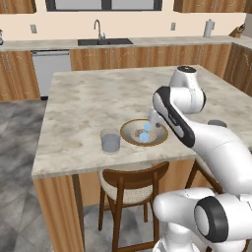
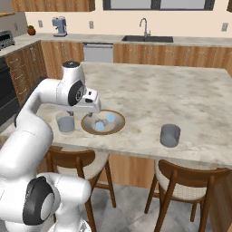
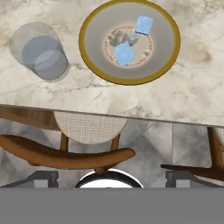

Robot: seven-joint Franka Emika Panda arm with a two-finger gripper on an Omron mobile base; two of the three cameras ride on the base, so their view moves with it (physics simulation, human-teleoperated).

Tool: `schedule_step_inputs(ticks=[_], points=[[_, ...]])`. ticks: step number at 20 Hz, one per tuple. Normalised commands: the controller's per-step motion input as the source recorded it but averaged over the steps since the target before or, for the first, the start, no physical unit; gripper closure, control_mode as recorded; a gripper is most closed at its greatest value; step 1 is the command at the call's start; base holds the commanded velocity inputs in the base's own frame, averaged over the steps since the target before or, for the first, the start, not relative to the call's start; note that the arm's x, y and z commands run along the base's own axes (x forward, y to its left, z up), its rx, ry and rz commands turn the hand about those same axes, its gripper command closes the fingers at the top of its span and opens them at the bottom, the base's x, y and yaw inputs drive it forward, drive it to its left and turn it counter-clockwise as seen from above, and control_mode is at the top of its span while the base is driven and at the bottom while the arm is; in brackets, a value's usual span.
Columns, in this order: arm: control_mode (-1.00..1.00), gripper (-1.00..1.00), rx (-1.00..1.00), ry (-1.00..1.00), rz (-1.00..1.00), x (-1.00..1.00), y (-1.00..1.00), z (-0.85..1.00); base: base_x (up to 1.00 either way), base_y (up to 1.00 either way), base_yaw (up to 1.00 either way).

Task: There are four ice cubes in the ice bowl. Place two ice cubes in each glass of water.

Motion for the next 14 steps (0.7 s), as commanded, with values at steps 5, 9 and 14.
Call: schedule_step_inputs(ticks=[5, 9, 14], points=[[-1.0, -1.0, 0.0, 0.01, 0.0, 0.62, -0.06, -0.65, 0.0, 0.0, 0.0], [-1.0, -1.0, 0.0, 0.09, 0.0, 0.93, 0.0, -0.52, 0.0, 0.0, 0.0], [-1.0, -1.0, 0.0, 0.11, 0.0, 0.78, 0.0, -0.49, 0.0, 0.0, 0.0]])
